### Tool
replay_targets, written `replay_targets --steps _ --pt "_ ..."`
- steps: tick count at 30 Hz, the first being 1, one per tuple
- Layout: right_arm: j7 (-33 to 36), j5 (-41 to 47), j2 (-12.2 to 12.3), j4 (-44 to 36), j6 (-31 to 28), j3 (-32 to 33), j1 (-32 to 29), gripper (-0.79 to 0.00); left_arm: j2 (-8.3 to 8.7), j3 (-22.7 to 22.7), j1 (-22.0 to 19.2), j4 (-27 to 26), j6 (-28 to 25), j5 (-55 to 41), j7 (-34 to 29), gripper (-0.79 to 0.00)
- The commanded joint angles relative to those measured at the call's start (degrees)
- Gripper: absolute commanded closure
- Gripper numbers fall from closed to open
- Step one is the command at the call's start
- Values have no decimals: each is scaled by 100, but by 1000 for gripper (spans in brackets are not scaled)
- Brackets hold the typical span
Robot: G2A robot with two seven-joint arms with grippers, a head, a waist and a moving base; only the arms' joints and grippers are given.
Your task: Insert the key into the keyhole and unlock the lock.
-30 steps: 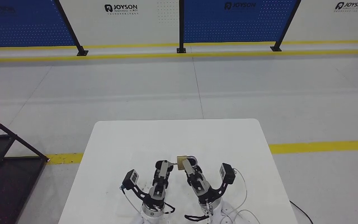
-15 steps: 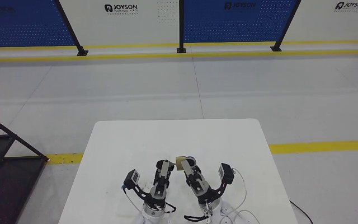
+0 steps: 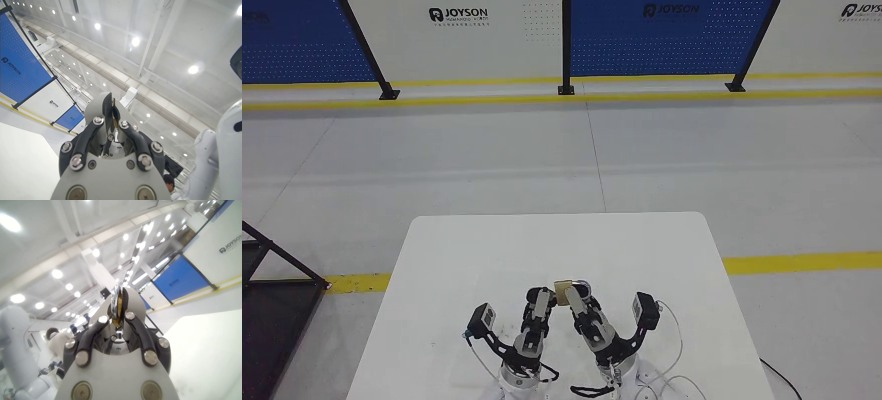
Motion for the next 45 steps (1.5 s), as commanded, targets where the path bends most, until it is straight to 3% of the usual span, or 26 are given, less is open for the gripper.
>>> replay_targets --steps 1,3,14,23,31,45 --pt "-3 6 -1 0 -5 9 -4 0 -6 -18 3 -9 0 0 1 -366" --pt "-9 -3 -1 -3 -19 20 -7 0 -8 -33 13 -19 0 6 1 -376" --pt "-13 45 -3 -32 -6 92 -31 0 4 -76 39 -15 0 30 1 -222" --pt "36 80 -13 -26 20 110 -25 0 25 -66 24 3 0 76 1 -188" --pt "102 75 -17 -26 16 117 -31 0 27 -61 8 12 0 136 1 0" --pt "219 78 -18 -63 13 131 -67 0 -14 -141 7 31 73 461 74 0"
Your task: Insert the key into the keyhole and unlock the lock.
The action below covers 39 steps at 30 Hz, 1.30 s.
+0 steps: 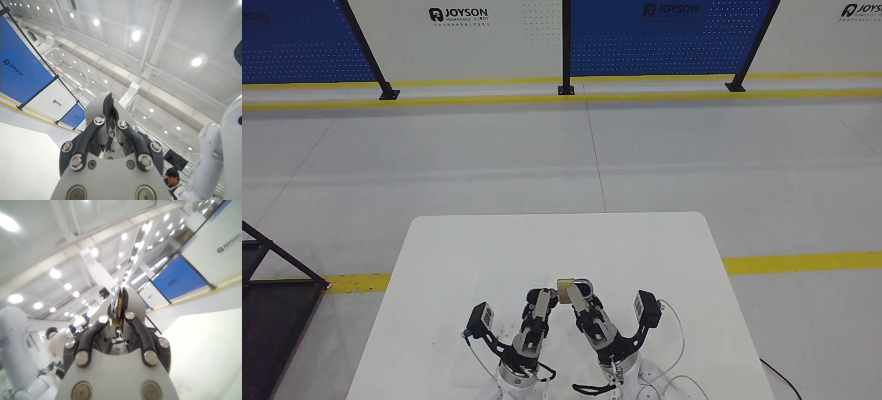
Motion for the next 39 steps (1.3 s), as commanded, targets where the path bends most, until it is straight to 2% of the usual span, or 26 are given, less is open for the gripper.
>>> replay_targets --steps 1,13,22,27,39 --pt "17 -6 2 -15 0 5 -12 0 -9 3 1 8 13 41 12 0" --pt "142 44 12 -57 -18 33 -45 0 -13 -64 -18 36 206 578 205 0" --pt "264 155 30 -105 -39 94 -89 0 46 -36 -57 49 529 1234 529 0" --pt "398 218 46 -148 -38 127 -122 0 103 54 -105 71 849 1614 849 0" --pt "658 313 81 -260 32 207 -189 0 325 487 -404 341 2015 2485 2015 0"
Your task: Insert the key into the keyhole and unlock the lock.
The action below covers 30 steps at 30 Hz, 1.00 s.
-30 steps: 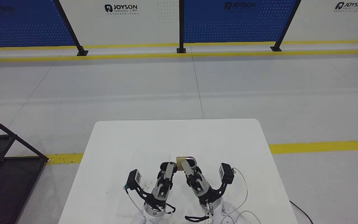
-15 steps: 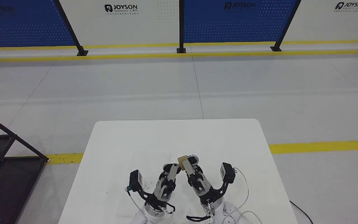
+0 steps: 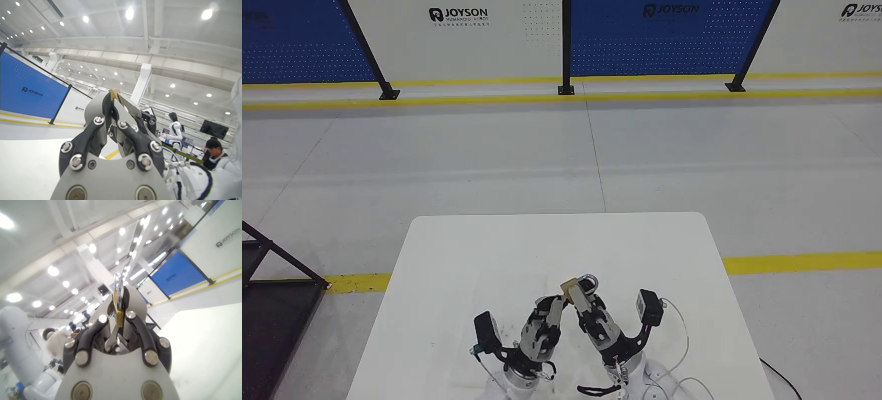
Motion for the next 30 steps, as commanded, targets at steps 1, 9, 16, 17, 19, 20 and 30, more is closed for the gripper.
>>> replay_targets --steps 1,9,16,17,19,20,30 --pt "40 13 5 -14 22 10 -8 0 49 89 -69 81 229 126 230 0" --pt "97 40 16 -63 51 38 -29 0 232 459 -237 190 438 -178 439 -299" --pt "87 29 30 -96 18 92 -57 0 452 494 -158 -102 -231 -1116 -230 -446" --pt "90 30 33 -100 10 102 -63 0 494 459 -108 -164 -447 -1329 -446 -449" --pt "96 33 40 -108 -14 126 -73 0 585 311 -9 -303 -929 -1774 -929 -462" --pt "106 24 45 -110 -26 142 -75 0 636 223 53 -312 -1239 -1986 -1239 -483" --pt "181 -139 84 -124 -210 244 -101 0 1070 51 360 -446 -1943 -3357 -3020 -785"
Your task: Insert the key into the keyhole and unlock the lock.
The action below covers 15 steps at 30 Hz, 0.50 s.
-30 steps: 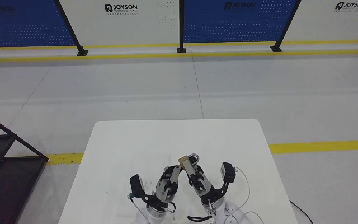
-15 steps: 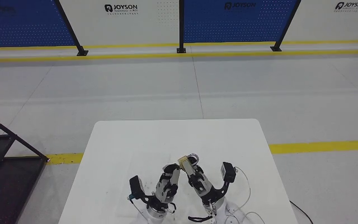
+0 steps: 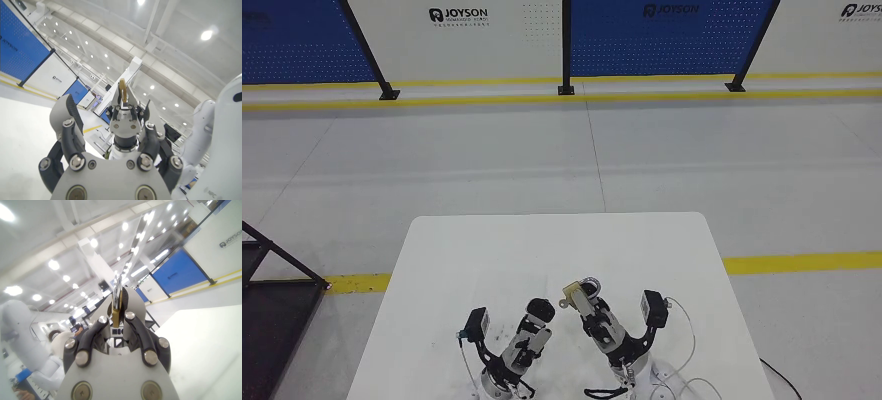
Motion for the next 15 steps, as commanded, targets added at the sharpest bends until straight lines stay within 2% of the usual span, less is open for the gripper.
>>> replay_targets --steps 1,9,15 --pt "-2 3 0 0 2 -1 1 0 -1 -4 -2 0 -1 84 80 -785" --pt "81 51 -1 -39 104 -12 15 0 -1 -4 -2 0 -1 84 80 -785" --pt "282 149 17 -95 158 -6 12 0 26 36 -60 -126 -1 -292 -226 -785"
